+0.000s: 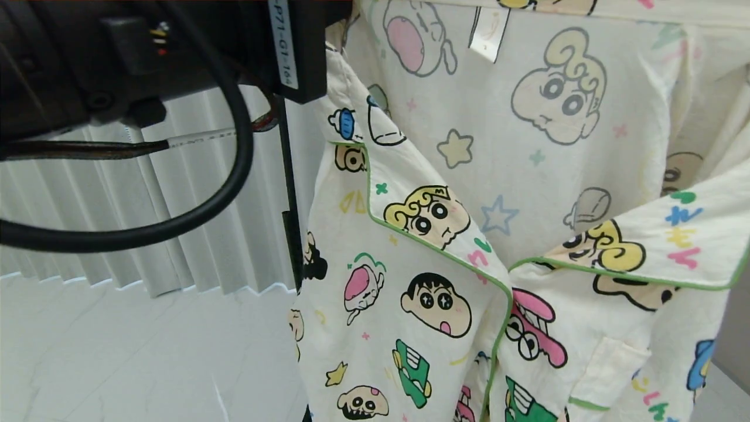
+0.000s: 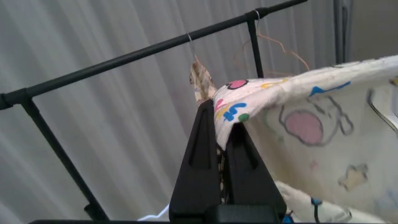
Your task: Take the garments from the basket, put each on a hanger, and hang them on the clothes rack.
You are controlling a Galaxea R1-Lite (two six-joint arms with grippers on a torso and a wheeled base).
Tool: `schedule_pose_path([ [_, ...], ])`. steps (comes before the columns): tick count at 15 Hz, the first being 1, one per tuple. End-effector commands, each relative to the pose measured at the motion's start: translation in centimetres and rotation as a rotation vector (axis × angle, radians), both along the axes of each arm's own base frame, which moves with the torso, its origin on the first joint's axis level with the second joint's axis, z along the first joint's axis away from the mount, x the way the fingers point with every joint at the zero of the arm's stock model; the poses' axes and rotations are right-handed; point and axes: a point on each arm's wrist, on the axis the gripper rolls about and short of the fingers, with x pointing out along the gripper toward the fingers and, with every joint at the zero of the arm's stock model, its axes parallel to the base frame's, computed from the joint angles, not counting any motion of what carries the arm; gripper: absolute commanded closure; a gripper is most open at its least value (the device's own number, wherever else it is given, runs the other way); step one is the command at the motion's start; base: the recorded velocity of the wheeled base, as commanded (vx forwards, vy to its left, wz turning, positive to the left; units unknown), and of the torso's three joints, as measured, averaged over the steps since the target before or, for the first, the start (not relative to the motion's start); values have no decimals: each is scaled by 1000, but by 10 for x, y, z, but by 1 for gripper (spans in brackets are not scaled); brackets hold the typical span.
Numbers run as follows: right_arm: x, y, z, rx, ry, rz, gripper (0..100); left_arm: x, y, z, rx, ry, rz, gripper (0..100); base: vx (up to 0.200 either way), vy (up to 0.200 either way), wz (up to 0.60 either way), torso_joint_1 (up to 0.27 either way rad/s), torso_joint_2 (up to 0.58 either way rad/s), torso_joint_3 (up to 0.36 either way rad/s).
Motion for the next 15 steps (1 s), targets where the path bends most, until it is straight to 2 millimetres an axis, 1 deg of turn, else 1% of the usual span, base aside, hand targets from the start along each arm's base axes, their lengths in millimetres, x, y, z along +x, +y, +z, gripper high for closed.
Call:
schedule_pose_path([
  [1, -7, 9, -1, -10, 7, 93, 100, 14, -18, -7, 27, 20, -12, 100, 0, 0, 0, 0, 0, 0],
  [4, -9, 9, 0, -7, 6, 105, 100, 14, -18, -7, 20, 25, -11, 100, 0, 0, 0, 0, 0, 0],
  [5, -9, 6, 0, -3, 5, 101, 100, 13, -17, -7, 18, 23, -9, 100, 0, 0, 0, 0, 0, 0],
  [7, -6, 2, -2, -10, 6, 55, 100, 9, -12, -3, 11, 17, -2, 100, 0, 0, 0, 0, 0, 0],
  [9, 13, 5, -4, -36, 2, -88, 100, -4, 4, -1, 46, 63, -1, 100, 0, 0, 0, 0, 0, 0],
  [10, 22, 9, -4, -37, -3, -138, 100, -11, 11, -2, 57, 110, -9, 100, 0, 0, 0, 0, 0, 0],
  [11, 33, 16, -4, -2, -12, -179, 100, -22, 17, 0, 44, 160, -34, 100, 0, 0, 0, 0, 0, 0],
  [13, 56, 31, -9, 65, -53, -202, 100, -45, 28, 0, 59, 249, -92, 100, 0, 0, 0, 0, 0, 0],
  [15, 72, 44, -16, 75, -63, -193, 100, -65, 36, 5, 49, 313, -156, 100, 0, 0, 0, 0, 0, 0],
])
